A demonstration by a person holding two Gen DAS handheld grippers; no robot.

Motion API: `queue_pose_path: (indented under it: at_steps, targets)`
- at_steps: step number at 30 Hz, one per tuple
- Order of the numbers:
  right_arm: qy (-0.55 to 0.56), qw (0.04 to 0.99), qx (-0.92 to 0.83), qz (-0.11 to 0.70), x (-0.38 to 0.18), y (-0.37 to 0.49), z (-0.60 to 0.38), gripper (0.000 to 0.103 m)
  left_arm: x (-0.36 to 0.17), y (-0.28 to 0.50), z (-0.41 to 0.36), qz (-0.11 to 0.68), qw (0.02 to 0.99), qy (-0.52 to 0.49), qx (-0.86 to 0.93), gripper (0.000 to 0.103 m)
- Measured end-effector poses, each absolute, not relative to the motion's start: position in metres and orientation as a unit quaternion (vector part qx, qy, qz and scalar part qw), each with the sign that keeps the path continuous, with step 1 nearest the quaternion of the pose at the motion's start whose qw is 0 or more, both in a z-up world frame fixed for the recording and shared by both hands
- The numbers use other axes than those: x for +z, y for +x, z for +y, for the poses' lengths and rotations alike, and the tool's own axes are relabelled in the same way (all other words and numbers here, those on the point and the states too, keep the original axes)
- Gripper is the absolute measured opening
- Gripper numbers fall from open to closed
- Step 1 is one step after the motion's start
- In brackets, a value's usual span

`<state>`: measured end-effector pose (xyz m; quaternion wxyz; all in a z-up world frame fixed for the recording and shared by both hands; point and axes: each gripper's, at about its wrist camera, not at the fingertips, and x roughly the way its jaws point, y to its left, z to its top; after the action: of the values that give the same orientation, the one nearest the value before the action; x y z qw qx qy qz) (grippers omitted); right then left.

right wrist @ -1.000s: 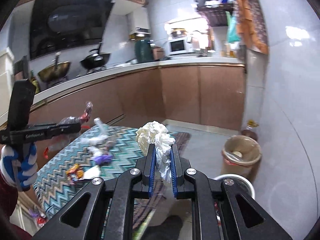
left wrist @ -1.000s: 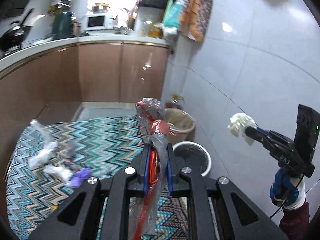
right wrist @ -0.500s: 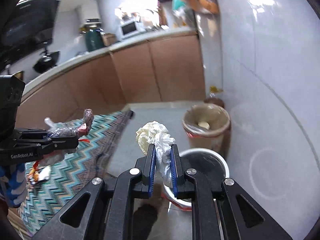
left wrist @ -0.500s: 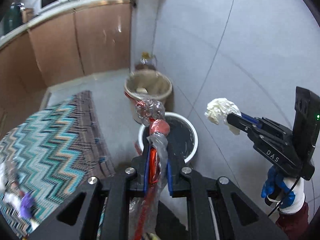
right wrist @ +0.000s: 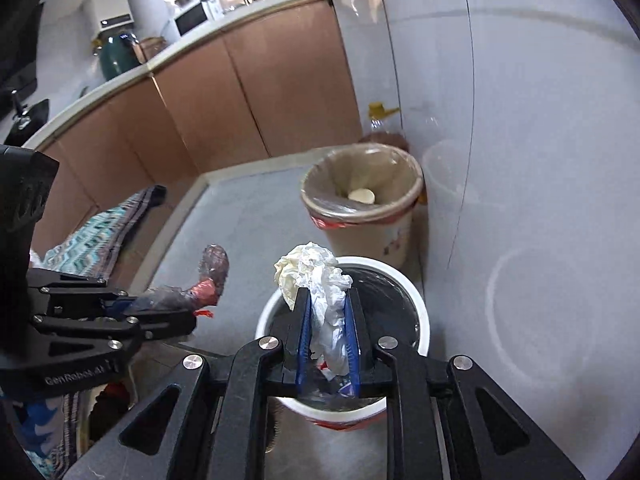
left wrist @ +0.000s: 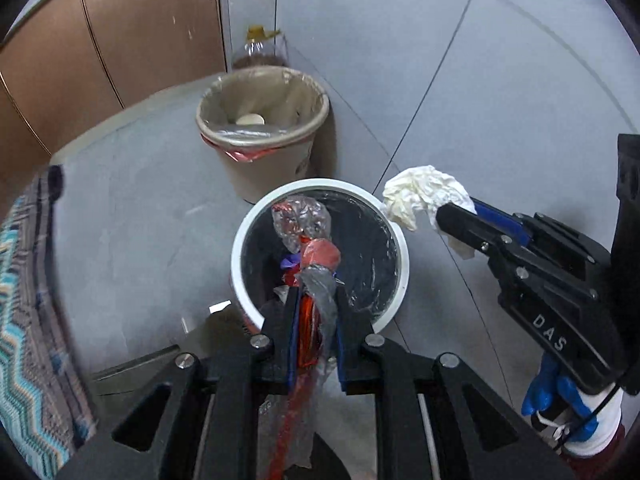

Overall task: Collect trash
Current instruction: 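Carry the plastic bag and tissue over the white bucket, then open both tools to drop the bag and tissue into the bucket, then return both tools to the rug above the remaining trash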

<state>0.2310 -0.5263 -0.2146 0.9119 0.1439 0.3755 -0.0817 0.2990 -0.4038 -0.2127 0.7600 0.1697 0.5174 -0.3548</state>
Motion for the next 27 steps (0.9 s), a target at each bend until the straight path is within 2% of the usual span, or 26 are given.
queue_pose_path:
  at_steps: [3,5,7,16,23,27]
  targets:
    - [0.148,0.906,-0.083,0.387,-0.228,0.245,-0.533,0.018,-0.228,0.309,-0.412,0.523,0.760,0.173,-0.345,0.026]
    - [0.150,0.903,-0.088,0.394,-0.235,0.253,-0.536,0.028,-0.236,0.316,-0.413,0.530,0.759,0.163,-0.342,0.037]
    - [0.151,0.901,-0.092,0.395,-0.238,0.256,-0.539,0.033,-0.239,0.320,-0.408,0.535,0.758,0.148,-0.342,0.040]
    - [0.139,0.907,-0.098,0.386,-0.224,0.246,-0.532,0.040,-0.222,0.323,-0.391,0.530,0.771,0.112,-0.336,0.041]
    - [0.132,0.921,-0.102,0.351,-0.181,0.217,-0.517,0.053,-0.166,0.302,-0.368,0.494,0.800,0.078,-0.332,0.043]
    - [0.127,0.934,-0.097,0.318,-0.145,0.196,-0.502,0.054,-0.128,0.280,-0.345,0.466,0.817,0.055,-0.336,0.044]
